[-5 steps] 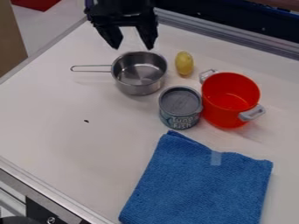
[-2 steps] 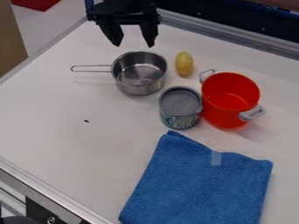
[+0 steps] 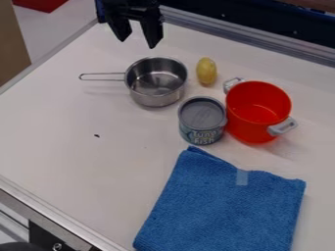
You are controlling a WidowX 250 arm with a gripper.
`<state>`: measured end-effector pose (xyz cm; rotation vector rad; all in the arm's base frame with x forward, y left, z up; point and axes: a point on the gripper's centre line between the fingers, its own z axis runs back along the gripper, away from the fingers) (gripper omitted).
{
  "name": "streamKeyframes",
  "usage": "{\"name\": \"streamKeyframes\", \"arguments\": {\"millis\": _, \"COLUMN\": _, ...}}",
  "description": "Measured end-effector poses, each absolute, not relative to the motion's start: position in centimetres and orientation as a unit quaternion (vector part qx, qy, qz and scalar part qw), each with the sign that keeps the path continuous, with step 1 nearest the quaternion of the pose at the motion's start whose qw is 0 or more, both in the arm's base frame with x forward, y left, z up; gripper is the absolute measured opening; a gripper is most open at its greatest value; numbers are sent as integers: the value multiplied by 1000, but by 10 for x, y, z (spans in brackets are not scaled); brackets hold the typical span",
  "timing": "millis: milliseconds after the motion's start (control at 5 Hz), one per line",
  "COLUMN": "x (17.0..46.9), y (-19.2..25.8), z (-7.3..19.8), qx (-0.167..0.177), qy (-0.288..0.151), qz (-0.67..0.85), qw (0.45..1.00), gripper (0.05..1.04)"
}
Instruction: Move the silver pot to the bottom left side of the table and next to the blue cloth
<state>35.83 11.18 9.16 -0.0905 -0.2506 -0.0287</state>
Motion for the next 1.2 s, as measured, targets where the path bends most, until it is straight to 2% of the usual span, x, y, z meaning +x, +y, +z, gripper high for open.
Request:
{"name": "streamKeyframes", "arguments": {"millis": 600, "x": 375, "y": 136, "z": 64, "qx": -73, "qy": -121, "qz": -101, "qw": 985, "gripper": 1000}}
{"name": "streamKeyframes", "arguments": {"millis": 1000, "x": 377, "y": 145, "z": 53, "qx": -57, "qy": -117, "qz": -108, "qw": 986, "gripper": 1000}}
{"name": "streamKeyframes", "arguments": {"millis": 1200, "x": 377, "y": 141, "z": 38, "qx": -51, "qy": -100, "qz": -108, "qw": 988, "gripper": 1000}}
